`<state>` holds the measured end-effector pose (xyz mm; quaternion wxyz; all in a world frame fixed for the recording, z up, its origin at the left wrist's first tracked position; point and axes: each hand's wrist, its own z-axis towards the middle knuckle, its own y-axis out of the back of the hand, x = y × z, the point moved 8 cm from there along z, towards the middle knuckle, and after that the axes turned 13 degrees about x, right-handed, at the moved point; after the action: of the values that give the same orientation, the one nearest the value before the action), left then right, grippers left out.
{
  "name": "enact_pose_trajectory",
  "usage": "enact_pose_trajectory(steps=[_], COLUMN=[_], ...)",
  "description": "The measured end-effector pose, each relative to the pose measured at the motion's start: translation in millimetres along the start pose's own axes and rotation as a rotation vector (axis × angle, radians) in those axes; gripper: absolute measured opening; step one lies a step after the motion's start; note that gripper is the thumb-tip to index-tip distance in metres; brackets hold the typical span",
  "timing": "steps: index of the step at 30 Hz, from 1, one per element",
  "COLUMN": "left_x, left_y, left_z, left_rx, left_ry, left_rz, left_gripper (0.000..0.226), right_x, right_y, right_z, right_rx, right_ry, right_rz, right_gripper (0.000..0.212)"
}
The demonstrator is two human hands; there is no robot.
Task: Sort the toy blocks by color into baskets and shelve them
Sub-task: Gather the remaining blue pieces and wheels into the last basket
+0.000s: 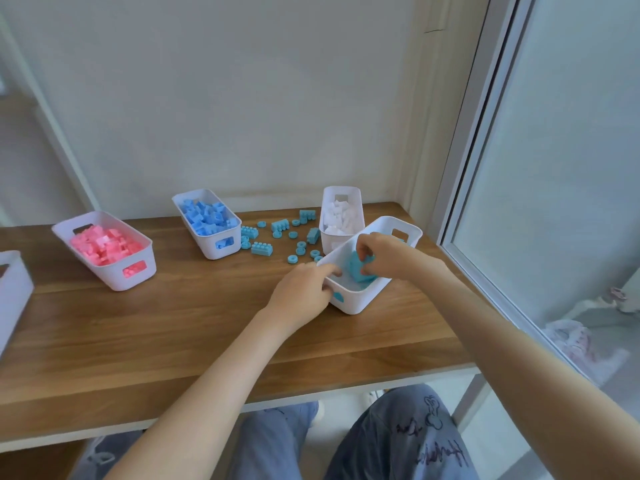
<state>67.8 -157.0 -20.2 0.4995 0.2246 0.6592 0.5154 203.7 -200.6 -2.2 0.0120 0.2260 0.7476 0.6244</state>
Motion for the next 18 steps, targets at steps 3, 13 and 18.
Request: enact_pose_trajectory(steps=[3, 13, 18], left_x=[5, 26, 27], left_y=[-1, 11, 3], left_z=[-1, -12, -13], left_rx=[0.038, 0.099, 0.13], left_ry=[-0.005, -0.035, -0.054], left_rz=[-0.091, -0.233, -0.236], left_gripper=[0.049, 0.063, 0.059], right_x=[-1, 19, -44], right_y=[-2, 8, 30], right_z=[6, 3, 17], right_rx=[0.0, -0.238, -0.269], right_ry=[0.024, -0.094, -0.357], right_rz=[0.049, -0.029, 0.2], right_gripper=[0.017, 0.028, 0.025])
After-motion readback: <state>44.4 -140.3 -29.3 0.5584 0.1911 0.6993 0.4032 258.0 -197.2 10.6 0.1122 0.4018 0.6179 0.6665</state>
